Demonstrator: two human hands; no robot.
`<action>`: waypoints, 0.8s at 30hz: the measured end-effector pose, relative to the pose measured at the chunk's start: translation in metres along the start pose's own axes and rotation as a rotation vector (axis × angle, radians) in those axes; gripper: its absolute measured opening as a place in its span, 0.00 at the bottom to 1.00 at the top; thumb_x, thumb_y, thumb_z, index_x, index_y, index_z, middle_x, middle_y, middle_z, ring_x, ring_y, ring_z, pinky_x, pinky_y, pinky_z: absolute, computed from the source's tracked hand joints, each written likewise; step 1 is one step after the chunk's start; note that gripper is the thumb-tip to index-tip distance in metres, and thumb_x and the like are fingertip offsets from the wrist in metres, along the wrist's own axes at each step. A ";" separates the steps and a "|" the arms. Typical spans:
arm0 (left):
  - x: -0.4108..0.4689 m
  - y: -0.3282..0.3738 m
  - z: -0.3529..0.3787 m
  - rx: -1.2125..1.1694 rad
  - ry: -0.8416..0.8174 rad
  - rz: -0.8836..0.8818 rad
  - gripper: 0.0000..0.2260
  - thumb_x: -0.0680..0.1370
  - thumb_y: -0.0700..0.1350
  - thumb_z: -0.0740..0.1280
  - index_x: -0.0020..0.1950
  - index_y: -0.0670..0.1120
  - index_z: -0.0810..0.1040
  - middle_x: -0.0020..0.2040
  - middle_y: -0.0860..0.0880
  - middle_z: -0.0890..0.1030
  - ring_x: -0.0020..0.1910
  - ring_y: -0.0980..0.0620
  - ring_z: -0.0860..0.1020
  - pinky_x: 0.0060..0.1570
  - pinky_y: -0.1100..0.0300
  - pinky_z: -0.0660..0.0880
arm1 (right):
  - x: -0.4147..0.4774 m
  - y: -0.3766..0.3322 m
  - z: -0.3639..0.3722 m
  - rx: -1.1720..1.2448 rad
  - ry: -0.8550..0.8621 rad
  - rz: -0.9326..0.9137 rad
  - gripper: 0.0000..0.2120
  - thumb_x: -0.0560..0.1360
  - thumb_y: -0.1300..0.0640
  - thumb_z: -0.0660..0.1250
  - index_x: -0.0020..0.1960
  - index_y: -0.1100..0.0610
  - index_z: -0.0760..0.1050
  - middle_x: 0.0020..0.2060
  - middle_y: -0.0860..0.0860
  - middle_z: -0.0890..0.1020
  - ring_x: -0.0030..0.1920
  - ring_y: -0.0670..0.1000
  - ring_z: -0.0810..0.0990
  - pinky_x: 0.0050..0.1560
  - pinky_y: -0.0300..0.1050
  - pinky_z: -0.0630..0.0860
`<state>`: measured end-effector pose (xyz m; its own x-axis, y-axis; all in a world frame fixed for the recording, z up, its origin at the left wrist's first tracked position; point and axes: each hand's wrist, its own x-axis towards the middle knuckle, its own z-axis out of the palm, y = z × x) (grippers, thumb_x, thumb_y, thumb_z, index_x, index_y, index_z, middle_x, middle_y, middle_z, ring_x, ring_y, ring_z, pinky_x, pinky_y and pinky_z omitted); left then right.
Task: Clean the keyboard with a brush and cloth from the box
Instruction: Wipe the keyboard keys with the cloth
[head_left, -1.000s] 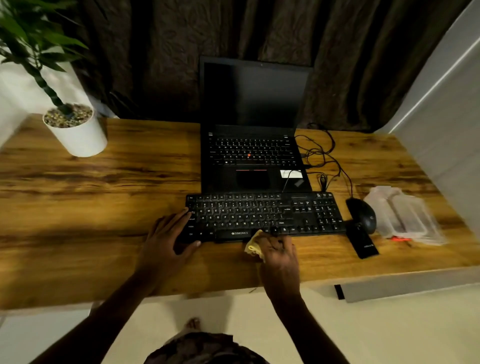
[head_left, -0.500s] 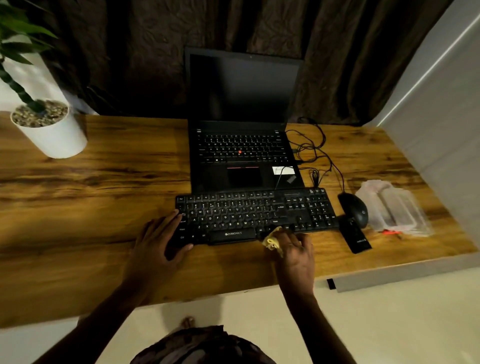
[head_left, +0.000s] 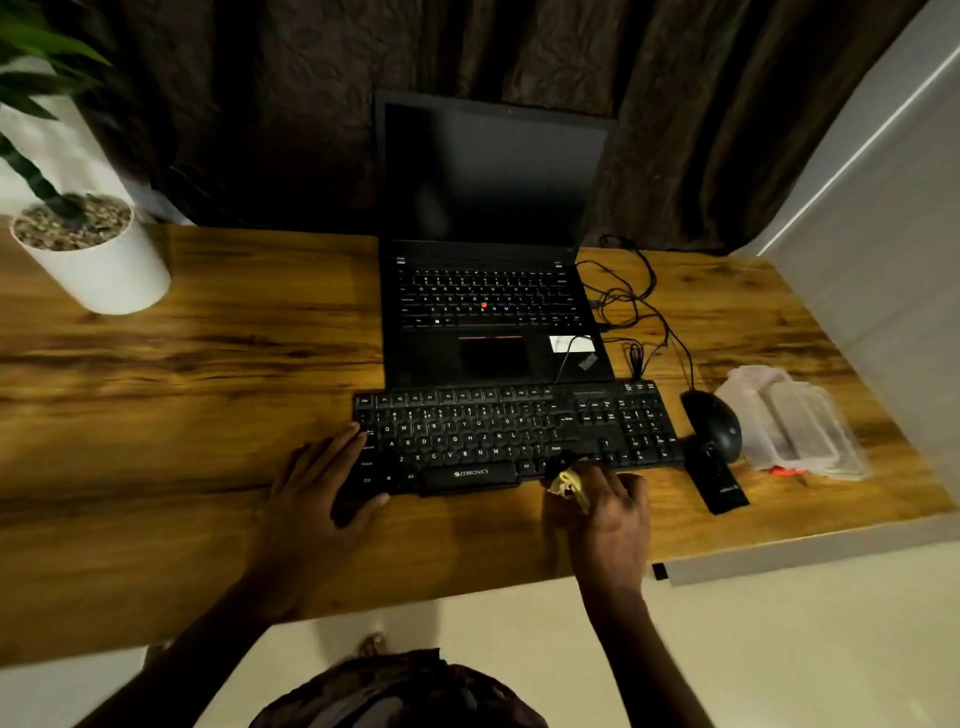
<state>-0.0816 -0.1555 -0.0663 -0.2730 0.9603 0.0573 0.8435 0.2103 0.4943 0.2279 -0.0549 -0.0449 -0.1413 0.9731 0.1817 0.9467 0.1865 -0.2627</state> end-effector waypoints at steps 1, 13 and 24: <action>0.000 0.000 0.000 -0.006 -0.001 0.000 0.36 0.74 0.71 0.55 0.79 0.58 0.57 0.79 0.58 0.58 0.77 0.49 0.57 0.71 0.43 0.57 | 0.000 -0.004 0.001 0.008 0.003 -0.010 0.20 0.67 0.57 0.79 0.57 0.53 0.80 0.52 0.50 0.84 0.50 0.54 0.71 0.43 0.43 0.59; 0.000 -0.002 0.002 -0.014 -0.018 -0.009 0.36 0.75 0.72 0.54 0.79 0.58 0.56 0.79 0.59 0.56 0.78 0.48 0.56 0.73 0.40 0.59 | 0.008 -0.016 -0.004 0.123 0.042 -0.044 0.21 0.72 0.56 0.66 0.64 0.57 0.75 0.53 0.55 0.84 0.58 0.59 0.78 0.59 0.54 0.74; 0.000 -0.003 0.003 -0.021 -0.053 -0.042 0.37 0.74 0.74 0.52 0.79 0.61 0.53 0.80 0.60 0.54 0.78 0.45 0.54 0.72 0.37 0.60 | 0.005 -0.013 -0.002 0.072 0.027 -0.079 0.22 0.71 0.55 0.71 0.64 0.56 0.76 0.53 0.56 0.84 0.56 0.62 0.76 0.50 0.54 0.76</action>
<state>-0.0828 -0.1554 -0.0699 -0.2826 0.9592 -0.0095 0.8219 0.2472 0.5132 0.2152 -0.0527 -0.0381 -0.2057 0.9513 0.2295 0.9096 0.2724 -0.3138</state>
